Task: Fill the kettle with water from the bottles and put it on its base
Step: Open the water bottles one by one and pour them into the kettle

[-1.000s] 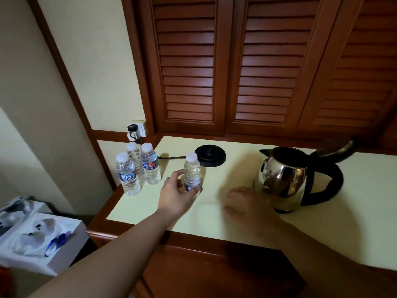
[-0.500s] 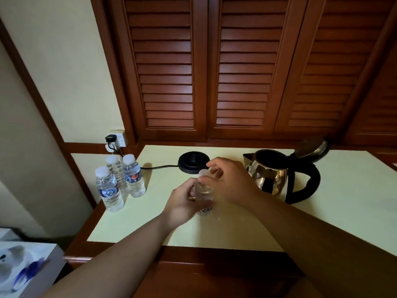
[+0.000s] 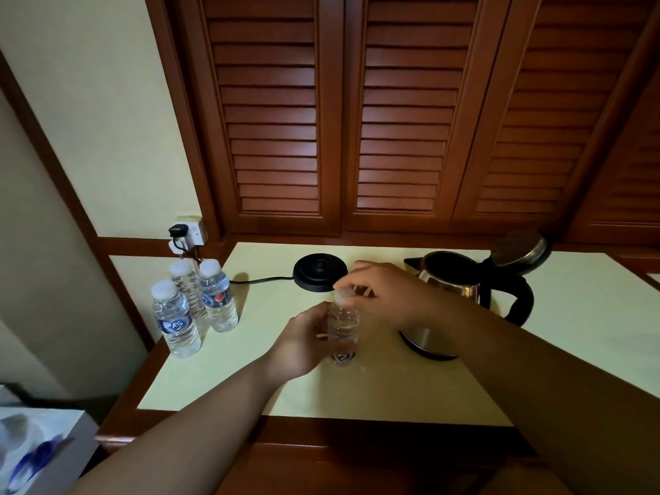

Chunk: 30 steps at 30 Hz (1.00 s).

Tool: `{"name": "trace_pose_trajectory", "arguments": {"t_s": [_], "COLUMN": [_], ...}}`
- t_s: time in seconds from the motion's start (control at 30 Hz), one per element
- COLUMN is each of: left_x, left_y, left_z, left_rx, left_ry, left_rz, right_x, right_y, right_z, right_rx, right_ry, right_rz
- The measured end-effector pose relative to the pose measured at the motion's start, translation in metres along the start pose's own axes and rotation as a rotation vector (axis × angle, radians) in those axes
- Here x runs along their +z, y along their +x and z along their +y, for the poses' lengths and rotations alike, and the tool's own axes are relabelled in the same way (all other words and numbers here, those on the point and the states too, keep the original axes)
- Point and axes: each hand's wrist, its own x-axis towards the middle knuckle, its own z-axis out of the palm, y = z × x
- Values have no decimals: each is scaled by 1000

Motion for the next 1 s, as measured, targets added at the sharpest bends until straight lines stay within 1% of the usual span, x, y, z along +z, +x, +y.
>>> {"name": "trace_pose_trajectory", "arguments": {"t_s": [0.07, 0.13, 0.23, 0.3, 0.4, 0.47, 0.53, 0.63, 0.83, 1.0], "left_x": [0, 1, 2, 2, 1, 0, 1, 1, 0, 5], "left_y": [1, 2, 3, 4, 4, 4, 5, 7, 6, 6], "left_z": [-1, -2, -2, -2, -2, -2, -1, -2, -3, -2], "left_rx": [-1, 4, 2, 5, -7, -19, -20, -27, -25, -25], "left_ry": [-32, -45, -56, -59, -70, -83, -86, -105, -128, -115], "left_rz": [-2, -3, -9, -23, -27, -37, -42, -43, -49, -40], "right_x": [-2, 1, 10, 12, 3, -3, -2, 6, 6, 1], "right_y": [0, -1, 2, 5, 6, 4, 4, 7, 5, -21], "right_z": [1, 1, 0, -1, -2, -1, -1, -3, -1, 11], "right_rx": [31, 85, 109, 91, 27, 31, 79, 149, 87, 127], "right_ry": [48, 84, 47, 41, 38, 44, 55, -30, 51, 83], "right_rz": [14, 105, 217, 214, 92, 37, 81, 187, 223, 281]}}
